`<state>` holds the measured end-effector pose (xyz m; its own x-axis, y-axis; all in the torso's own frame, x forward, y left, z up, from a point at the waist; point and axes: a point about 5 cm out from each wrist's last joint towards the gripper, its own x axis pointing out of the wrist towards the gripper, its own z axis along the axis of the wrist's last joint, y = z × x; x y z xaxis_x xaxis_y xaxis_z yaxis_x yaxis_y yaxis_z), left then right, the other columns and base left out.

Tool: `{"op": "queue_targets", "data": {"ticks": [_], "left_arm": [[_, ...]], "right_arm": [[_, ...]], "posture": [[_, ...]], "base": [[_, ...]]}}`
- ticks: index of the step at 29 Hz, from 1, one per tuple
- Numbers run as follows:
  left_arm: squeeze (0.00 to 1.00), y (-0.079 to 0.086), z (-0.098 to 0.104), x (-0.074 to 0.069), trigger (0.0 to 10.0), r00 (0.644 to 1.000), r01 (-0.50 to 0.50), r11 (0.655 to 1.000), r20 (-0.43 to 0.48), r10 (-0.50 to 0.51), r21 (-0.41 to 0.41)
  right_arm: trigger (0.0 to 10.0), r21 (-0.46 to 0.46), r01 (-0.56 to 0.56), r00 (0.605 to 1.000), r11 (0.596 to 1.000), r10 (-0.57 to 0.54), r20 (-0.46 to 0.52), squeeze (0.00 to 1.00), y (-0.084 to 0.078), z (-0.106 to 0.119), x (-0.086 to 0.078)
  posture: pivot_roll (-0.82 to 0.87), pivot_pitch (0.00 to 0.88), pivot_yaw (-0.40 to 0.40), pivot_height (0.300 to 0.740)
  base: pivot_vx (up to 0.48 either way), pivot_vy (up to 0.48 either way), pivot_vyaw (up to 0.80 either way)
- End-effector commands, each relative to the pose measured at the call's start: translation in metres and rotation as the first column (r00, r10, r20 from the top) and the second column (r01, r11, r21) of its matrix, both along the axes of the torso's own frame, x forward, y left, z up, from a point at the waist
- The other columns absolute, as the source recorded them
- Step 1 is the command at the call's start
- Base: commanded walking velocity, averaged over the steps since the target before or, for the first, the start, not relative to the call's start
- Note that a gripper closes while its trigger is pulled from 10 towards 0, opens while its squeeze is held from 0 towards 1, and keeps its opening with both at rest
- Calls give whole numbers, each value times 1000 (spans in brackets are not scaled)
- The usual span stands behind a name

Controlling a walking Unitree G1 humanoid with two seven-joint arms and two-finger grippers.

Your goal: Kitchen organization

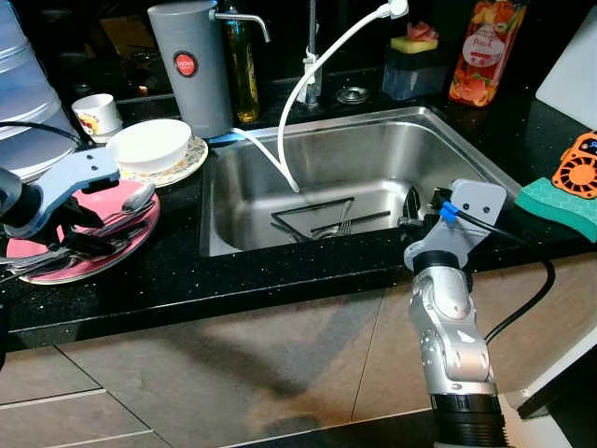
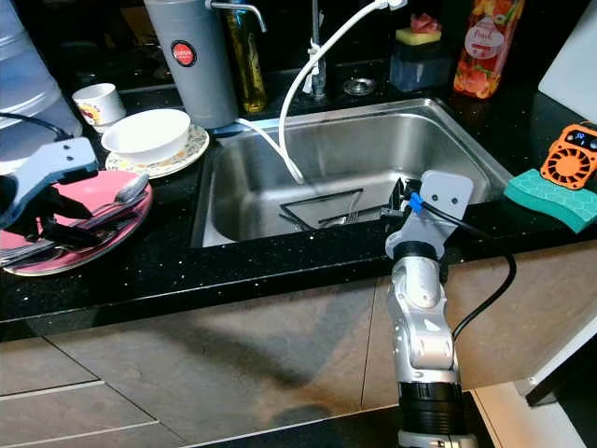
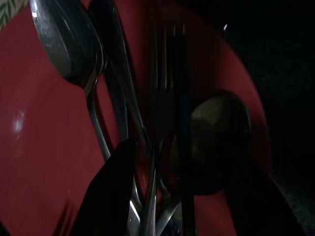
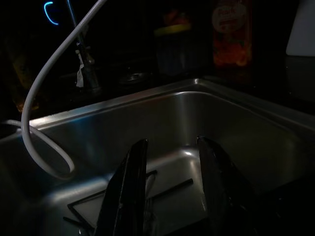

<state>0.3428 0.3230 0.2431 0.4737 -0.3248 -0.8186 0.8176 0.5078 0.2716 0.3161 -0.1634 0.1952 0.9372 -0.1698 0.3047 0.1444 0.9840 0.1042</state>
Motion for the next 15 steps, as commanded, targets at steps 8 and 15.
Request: {"op": "queue_targets", "data": {"ticks": [8,15], "left_arm": [[0,-1,-33,-2,0,999,-15,998,-40,17,56],[0,-4,-23,4,0,999,-20,998,27,19,59]], "right_arm": [[10000,-8,-4,1000,1000,4,2,0,1,2,-1],[10000,-10,-6,1000,1000,6,2,0,2,3,0]], "posture": [[39,0,118,740],[41,0,115,740]], "base": [[0,0,0],[0,0,0]]}}
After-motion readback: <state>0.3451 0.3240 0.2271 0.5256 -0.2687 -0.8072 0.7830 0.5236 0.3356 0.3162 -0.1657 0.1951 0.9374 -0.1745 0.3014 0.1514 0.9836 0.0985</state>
